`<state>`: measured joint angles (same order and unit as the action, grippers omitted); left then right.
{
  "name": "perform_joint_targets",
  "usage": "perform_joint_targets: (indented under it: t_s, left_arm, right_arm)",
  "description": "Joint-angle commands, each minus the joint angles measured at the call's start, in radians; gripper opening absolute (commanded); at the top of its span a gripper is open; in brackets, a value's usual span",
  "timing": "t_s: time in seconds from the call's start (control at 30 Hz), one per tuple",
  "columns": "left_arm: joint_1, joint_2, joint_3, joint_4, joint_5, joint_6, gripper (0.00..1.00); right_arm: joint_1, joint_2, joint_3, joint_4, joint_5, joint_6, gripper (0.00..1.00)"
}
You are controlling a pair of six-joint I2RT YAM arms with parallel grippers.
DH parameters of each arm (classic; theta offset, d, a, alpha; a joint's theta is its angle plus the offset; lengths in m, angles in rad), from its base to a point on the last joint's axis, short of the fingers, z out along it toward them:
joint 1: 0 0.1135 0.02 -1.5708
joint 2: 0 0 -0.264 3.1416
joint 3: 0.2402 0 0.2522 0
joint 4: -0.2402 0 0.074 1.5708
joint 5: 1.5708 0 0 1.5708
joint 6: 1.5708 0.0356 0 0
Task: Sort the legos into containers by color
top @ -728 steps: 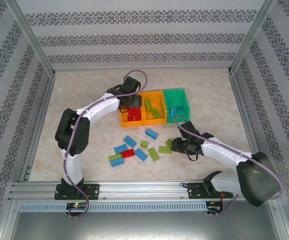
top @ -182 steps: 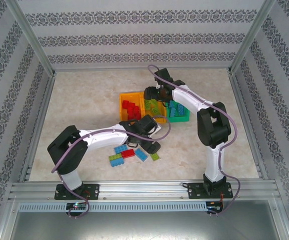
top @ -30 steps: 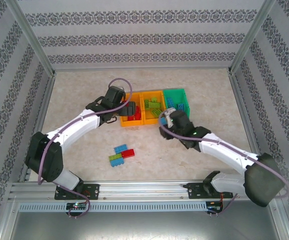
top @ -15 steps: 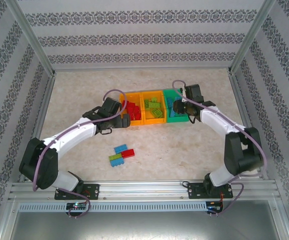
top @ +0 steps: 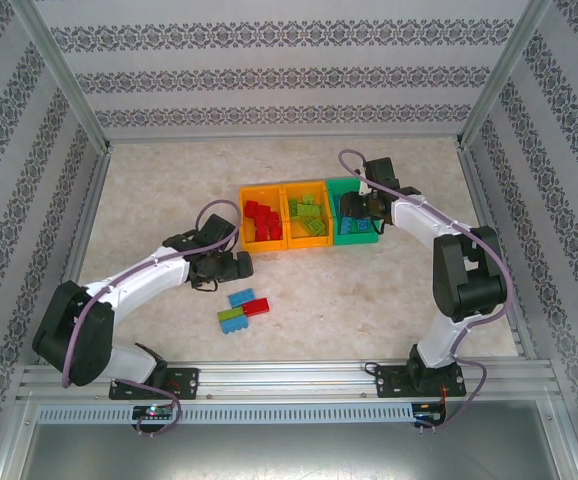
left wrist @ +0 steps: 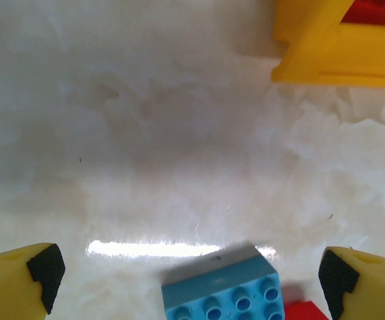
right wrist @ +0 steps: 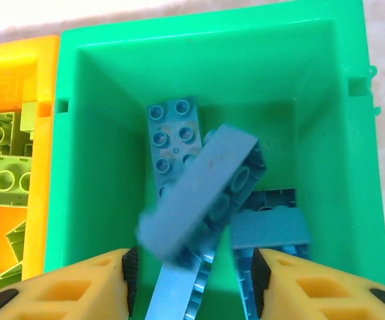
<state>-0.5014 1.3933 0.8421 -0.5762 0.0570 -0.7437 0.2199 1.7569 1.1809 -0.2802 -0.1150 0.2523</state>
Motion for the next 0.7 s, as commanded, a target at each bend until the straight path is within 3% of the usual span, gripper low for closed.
perform_joint_targets:
  t_s: [0.0, 0.4, 0.67]
  left_arm:
    - [0.0, -0.03, -0.024, -0.063, 0.044, -0.082, 1.0]
    - [-0.088, 0.017, -0.019, -0.07, 0.059, -0.192, 1.0]
    - [-0.125, 0.087, 0.014, -0.072, 0.072, -0.225, 1.0]
  right_arm:
    - [-0.002, -0.03, -0.005, 0.019, -0.016, -0.002, 0.55]
    - [0.003, -0.1, -0.057, 0.054, -0.015, -0.012, 0.77]
    - [0.003, -0.118, -0.081, 0.072, -0.01, -0.028, 0.82]
